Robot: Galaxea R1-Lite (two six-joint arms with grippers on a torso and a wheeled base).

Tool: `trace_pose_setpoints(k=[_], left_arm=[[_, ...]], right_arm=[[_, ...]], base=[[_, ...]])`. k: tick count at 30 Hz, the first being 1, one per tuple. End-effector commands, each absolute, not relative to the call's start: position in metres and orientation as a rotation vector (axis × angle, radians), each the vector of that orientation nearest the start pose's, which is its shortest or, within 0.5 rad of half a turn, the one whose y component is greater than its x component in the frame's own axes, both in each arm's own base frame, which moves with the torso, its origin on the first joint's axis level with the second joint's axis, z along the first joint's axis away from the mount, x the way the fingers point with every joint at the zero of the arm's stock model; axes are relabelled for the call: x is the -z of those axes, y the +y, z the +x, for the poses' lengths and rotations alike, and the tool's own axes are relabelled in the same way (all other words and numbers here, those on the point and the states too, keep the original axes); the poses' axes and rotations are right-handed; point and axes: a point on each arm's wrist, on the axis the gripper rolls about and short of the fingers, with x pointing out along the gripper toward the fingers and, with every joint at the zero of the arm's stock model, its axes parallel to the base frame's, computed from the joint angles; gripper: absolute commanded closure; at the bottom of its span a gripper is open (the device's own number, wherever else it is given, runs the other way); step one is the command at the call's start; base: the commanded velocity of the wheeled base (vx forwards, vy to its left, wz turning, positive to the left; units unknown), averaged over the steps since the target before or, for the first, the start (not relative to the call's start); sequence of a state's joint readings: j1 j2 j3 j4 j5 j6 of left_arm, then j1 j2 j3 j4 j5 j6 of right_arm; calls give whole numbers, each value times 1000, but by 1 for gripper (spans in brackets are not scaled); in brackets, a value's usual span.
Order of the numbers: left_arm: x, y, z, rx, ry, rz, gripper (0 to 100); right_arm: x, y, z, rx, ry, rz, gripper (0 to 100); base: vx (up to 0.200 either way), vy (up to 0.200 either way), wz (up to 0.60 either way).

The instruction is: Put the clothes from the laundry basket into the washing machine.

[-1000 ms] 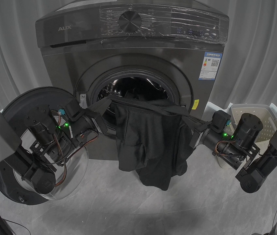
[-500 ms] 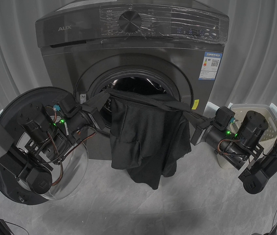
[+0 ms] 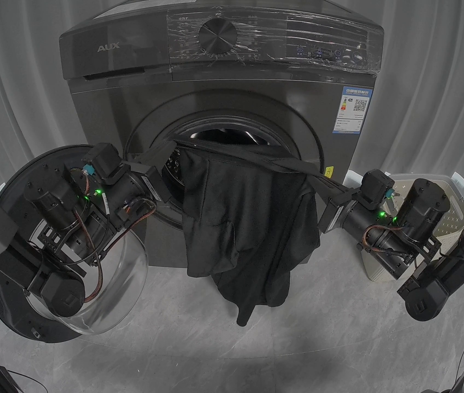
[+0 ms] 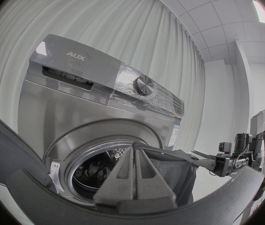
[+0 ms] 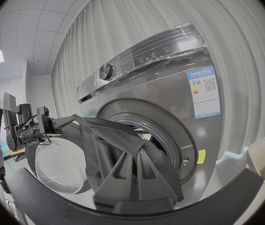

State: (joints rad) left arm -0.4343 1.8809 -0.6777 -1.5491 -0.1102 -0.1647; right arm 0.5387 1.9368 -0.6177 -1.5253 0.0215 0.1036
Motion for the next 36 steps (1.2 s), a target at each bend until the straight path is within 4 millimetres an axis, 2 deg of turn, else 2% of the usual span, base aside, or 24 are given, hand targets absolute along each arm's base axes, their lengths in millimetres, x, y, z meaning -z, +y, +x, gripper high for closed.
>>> trace_pose_setpoints(k=[1,13,27,36], left_arm=[[-188,-132,295,547,-318,-216,100],[-193,-125,304,486,-345,-225,100],[-189,-129,301,501,-330,-224,100],[-184,-129,297,512,-304,-221,100]], right_arm=[[-148,168,277,-572,-163,153,100],[-133,161,271,-562,-89,131,100],[-145,163,277,-557,-147,147,100],[-145,164,277,-563,-151,149,100]], base=[[0,0,0],[0,0,0],[0,0,0],[0,0,0]])
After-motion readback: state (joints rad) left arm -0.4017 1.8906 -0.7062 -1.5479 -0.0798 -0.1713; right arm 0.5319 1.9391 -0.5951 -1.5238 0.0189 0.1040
